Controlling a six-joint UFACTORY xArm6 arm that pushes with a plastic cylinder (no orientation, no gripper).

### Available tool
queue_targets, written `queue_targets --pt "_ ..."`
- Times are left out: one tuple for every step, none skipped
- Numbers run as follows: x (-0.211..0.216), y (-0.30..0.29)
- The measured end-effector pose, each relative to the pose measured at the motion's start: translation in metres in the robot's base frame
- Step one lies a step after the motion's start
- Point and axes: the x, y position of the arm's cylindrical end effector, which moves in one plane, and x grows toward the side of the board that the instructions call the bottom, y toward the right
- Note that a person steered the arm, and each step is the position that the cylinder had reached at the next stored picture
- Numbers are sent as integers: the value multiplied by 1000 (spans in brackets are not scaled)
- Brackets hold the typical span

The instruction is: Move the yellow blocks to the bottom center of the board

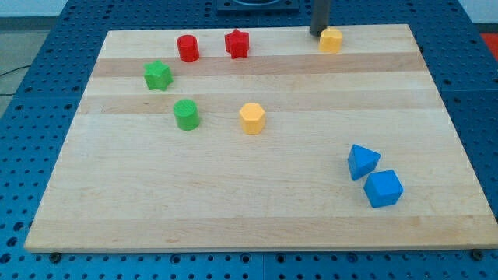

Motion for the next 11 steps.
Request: queue_targets --pt "27 66" --pt "106 88" --pt "185 134" --pt "261 134" --pt "316 138" --pt "331 111" --pt "282 104" --pt "223 76" --pt "181 3" --pt "153 -94" --pt "126 -173"
